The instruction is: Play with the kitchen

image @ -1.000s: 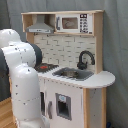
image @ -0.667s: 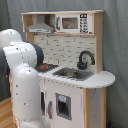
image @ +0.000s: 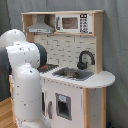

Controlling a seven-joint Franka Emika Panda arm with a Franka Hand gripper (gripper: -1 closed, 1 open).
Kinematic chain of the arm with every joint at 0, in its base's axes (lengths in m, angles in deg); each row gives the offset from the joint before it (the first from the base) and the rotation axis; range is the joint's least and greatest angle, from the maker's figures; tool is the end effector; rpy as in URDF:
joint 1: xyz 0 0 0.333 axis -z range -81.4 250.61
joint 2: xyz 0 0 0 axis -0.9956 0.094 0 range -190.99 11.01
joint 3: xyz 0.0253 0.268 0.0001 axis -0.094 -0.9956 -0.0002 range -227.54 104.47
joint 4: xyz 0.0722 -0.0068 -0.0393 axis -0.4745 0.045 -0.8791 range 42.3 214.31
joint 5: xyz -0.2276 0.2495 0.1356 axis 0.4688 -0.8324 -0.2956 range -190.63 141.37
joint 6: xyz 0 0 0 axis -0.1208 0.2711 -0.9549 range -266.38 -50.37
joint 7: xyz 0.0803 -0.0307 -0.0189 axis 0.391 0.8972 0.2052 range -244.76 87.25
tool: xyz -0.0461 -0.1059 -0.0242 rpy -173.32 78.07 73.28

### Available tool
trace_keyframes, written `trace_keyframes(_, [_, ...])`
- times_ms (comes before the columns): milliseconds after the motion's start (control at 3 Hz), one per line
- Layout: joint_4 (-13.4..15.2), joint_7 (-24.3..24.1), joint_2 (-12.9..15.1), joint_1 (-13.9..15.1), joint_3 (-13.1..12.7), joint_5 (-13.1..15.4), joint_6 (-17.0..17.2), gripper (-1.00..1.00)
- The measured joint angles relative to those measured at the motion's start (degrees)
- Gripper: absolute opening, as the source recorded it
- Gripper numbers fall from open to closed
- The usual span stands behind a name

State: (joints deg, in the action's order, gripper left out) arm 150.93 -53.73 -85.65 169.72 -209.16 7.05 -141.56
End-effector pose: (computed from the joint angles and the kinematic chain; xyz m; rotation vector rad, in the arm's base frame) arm 0.2791 0.3940 0.4437 1.7507 1.8590 -0.1794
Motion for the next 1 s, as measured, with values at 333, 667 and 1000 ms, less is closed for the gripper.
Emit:
trace_keyframes(333, [3.53,3.70,1.54,1.85,0.99,-1.71,-1.95,1.00])
trace_keyframes(667, [6.36,6.71,1.78,3.02,2.34,-2.77,-5.42,1.00])
trace_keyframes(1000, [8.99,9.61,1.66,3.24,4.63,-3.45,-9.95,1.00])
